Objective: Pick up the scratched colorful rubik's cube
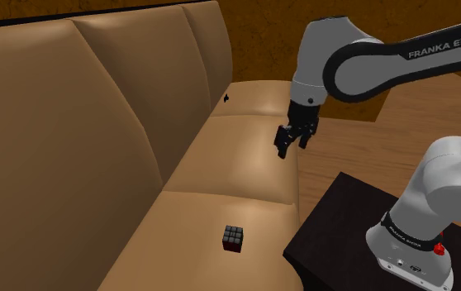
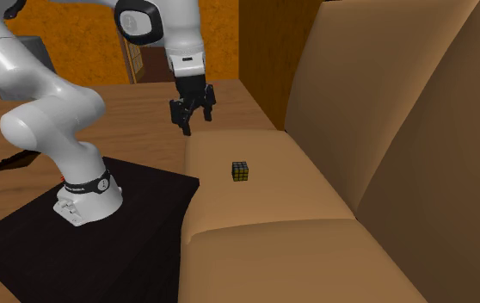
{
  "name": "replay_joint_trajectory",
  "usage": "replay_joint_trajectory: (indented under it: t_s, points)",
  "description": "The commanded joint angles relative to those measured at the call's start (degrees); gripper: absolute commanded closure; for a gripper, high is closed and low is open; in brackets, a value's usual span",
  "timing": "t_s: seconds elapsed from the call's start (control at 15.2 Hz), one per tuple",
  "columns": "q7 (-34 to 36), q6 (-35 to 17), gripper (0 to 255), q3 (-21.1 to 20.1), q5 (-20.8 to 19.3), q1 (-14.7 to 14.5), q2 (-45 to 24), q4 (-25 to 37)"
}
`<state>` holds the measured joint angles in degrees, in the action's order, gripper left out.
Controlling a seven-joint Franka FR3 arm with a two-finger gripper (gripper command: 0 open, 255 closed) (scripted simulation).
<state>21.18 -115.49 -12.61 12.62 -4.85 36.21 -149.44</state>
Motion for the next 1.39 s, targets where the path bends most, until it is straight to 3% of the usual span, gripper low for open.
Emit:
replay_joint_trajectory:
  t_s: [0.0,0.33,0.66,0.99,1.32]
  points:
    - [2.03,-3.66,0,-2.25,0.44,-0.28,-3.88,0.09]
    - [8.25,-11.86,0,-8.21,0.4,-0.79,-13.61,1.12]
    - [16.24,-19.38,0,-13.79,-3.26,-0.26,-25.17,4.12]
    - [27.19,-25.18,0,-17.3,-12.27,-0.2,-38.27,9.08]
    - [38.76,-28.04,0,-15.66,-23.37,-4.26,-51.6,16.14]
